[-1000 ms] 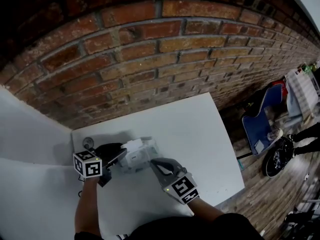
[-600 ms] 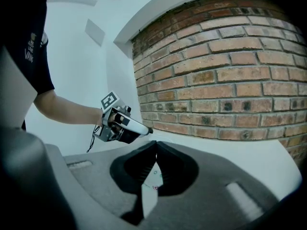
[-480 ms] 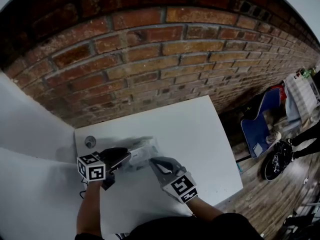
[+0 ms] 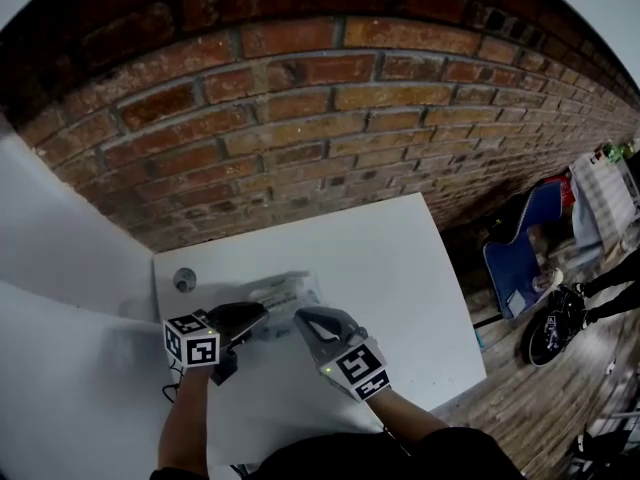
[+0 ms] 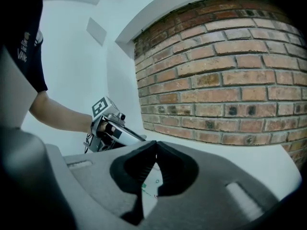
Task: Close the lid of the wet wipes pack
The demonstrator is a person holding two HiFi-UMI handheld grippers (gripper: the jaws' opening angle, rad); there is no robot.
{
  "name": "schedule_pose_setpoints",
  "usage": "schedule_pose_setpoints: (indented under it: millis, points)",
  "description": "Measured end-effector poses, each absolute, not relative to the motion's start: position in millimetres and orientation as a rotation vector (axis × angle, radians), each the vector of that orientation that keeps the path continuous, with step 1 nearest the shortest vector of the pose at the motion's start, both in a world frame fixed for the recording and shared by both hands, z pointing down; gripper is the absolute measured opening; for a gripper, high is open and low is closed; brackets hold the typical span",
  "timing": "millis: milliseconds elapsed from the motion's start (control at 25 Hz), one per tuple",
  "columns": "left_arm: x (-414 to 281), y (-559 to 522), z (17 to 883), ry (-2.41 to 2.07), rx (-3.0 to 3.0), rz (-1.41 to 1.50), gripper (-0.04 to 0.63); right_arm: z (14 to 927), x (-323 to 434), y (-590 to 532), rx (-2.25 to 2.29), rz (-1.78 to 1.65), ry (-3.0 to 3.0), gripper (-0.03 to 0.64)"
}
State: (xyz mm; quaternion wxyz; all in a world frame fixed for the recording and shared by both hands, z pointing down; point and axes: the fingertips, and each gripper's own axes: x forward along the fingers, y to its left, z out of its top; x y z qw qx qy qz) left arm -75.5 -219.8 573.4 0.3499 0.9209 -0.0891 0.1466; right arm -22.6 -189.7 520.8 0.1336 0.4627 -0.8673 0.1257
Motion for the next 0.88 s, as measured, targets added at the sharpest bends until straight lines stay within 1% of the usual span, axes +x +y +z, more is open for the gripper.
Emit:
schedule_pose_setpoints:
  millis: [440, 880]
  points:
    - [-74.3, -211.4, 586.3, -0.246, 2.348, 0.407, 0.043, 538.1, -30.5, -200.6, 1.321, 0.422, -2.491, -0.002]
    - [-68.7, -202.3, 601.5, -0.232, 2.339, 0.467, 0.041, 572.9, -39.8, -209.5, 1.274, 0.468, -2.426, -0.002]
